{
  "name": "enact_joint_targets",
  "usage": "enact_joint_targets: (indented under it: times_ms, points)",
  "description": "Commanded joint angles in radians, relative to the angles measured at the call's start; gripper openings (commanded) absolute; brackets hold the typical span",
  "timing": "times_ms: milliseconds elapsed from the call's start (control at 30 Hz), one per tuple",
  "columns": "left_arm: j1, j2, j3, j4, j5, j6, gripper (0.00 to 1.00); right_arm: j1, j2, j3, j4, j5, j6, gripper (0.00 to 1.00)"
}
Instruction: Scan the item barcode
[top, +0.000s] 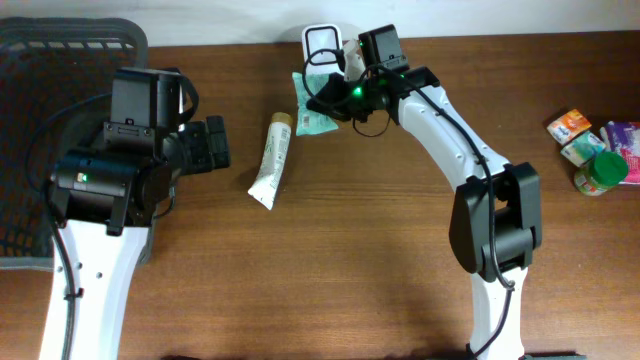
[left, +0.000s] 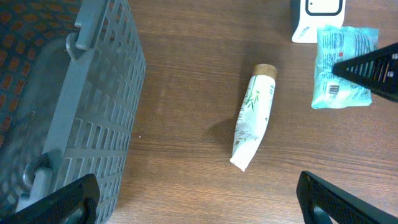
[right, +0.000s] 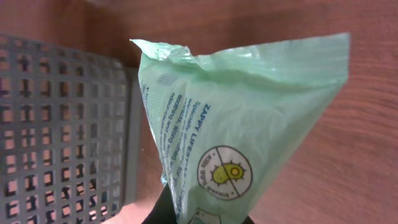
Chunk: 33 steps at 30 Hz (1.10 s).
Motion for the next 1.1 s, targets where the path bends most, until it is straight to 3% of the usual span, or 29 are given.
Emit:
enact_joint_targets:
  times_ms: [0,367,500,900,1067]
  points:
    - [0.003,0.000,0.001,-0.001,-0.014,0.015,0.99,-0.015,-0.053,0.022,-0.067,0.121,-0.003,0.04]
    - [0.003,0.000,0.001,-0.001,-0.014,0.015,0.99,-0.013,-0.053,0.022,-0.524,0.997,-0.048,0.04]
    - [0.003,0.000,0.001,-0.001,-0.014,0.016,0.99,-0.013,-0.050,0.014,-0.621,1.165,-0.048,0.04]
    - [0.003,0.000,0.001,-0.001,-0.014,0.015,0.99,-0.003,0.028,-0.116,-0.607,1.124,-0.048,0.04]
    - [0.003,0.000,0.001,-0.001,-0.014,0.016,0.99,0.042,0.029,-0.117,-0.566,1.048,-0.048,0.15]
